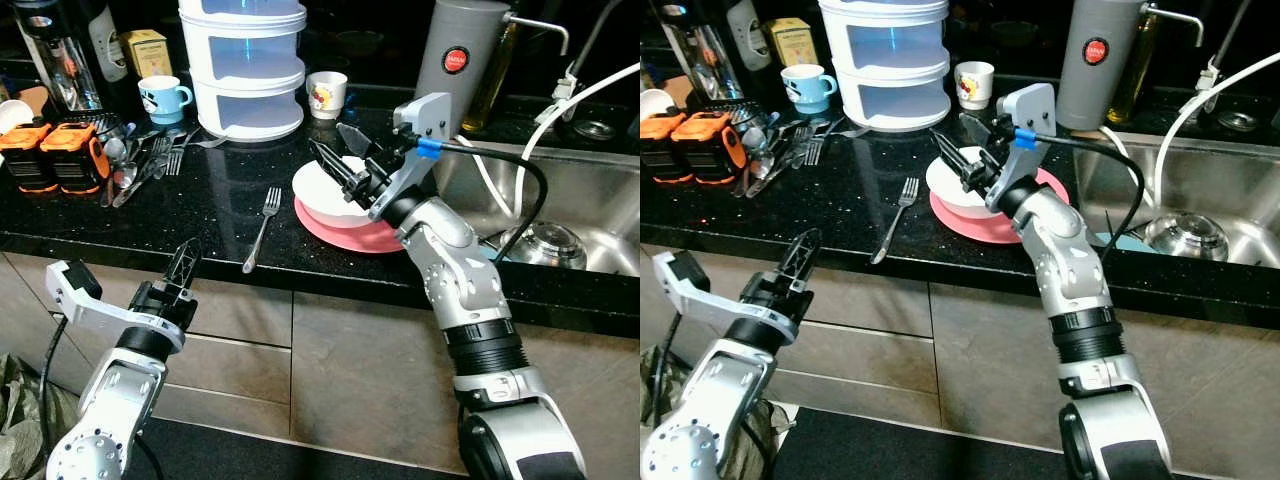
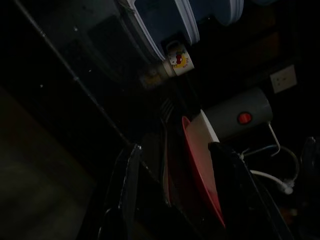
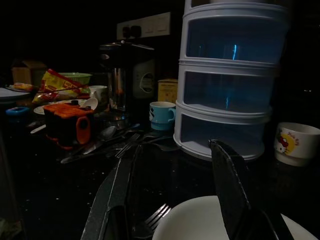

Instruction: Kitchen organization

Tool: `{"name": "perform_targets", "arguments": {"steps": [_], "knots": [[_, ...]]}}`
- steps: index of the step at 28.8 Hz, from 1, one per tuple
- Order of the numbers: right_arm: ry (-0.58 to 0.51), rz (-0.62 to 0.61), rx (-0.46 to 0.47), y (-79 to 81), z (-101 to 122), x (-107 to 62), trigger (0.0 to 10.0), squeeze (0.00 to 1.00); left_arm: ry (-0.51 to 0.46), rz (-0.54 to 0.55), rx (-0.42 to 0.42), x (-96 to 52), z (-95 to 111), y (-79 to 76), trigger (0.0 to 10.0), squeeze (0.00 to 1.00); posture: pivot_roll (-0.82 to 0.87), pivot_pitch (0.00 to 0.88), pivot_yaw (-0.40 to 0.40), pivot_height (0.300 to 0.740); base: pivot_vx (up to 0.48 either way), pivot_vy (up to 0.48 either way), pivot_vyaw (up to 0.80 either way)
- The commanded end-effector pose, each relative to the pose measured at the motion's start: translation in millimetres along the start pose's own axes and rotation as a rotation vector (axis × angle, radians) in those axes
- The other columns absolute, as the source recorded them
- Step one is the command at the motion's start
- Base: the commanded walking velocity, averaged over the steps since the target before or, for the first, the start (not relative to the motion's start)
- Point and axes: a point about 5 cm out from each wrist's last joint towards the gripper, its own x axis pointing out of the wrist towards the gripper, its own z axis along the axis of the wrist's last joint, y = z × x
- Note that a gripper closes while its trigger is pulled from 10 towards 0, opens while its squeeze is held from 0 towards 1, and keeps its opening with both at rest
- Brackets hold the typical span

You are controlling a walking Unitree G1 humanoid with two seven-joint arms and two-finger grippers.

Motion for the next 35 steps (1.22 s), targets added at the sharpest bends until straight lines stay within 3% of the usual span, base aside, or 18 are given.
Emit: {"name": "perform_targets", "arguments": {"steps": [1,3,4,10,12,23,35], "knots": [[0.003,0.019,0.007,2.3,1,-1.5,10.0,0.0,-0.001,-0.011,-0.098,4.6,-10,-1.6,10.0,0.0,0.11,0.0,-0.017,0.74,0.0,0.0,0.0],[-0.012,0.06,0.058,5.4,3,-4.4,10.0,0.0,0.008,-0.011,-0.126,6.6,-11,0.6,10.0,0.0,0.1,0.0,-0.017,0.74,0.0,0.0,0.0],[-0.051,0.143,0.163,13.1,8,-10.4,10.0,0.0,0.023,-0.013,-0.158,8.2,-13,2.0,10.0,0.0,0.1,0.0,-0.018,0.74,0.0,0.0,0.0],[-0.051,0.343,0.293,29.2,12,-27.9,10.0,0.0,0.057,-0.023,-0.188,8.6,-17,3.3,10.0,0.0,0.09,0.0,-0.021,0.74,0.0,0.0,0.0],[0.006,0.523,0.365,42.5,12,-49.1,10.0,0.0,0.08,-0.037,-0.214,7.4,-21,4.0,10.0,0.0,0.09,0.0,-0.022,0.74,0.0,0.0,0.0],[0.31,0.813,0.421,73.8,-5,-105.2,10.0,0.0,0.176,-0.047,-0.242,4.8,-36,6.1,10.0,0.0,0.07,0.0,-0.022,0.74,0.0,0.0,0.0],[0.402,0.861,0.422,88.5,-12,-118.4,10.0,0.0,0.208,-0.039,-0.253,3.3,-39,8.8,10.0,0.0,0.07,0.0,-0.018,0.74,0.0,0.0,0.0]]}}
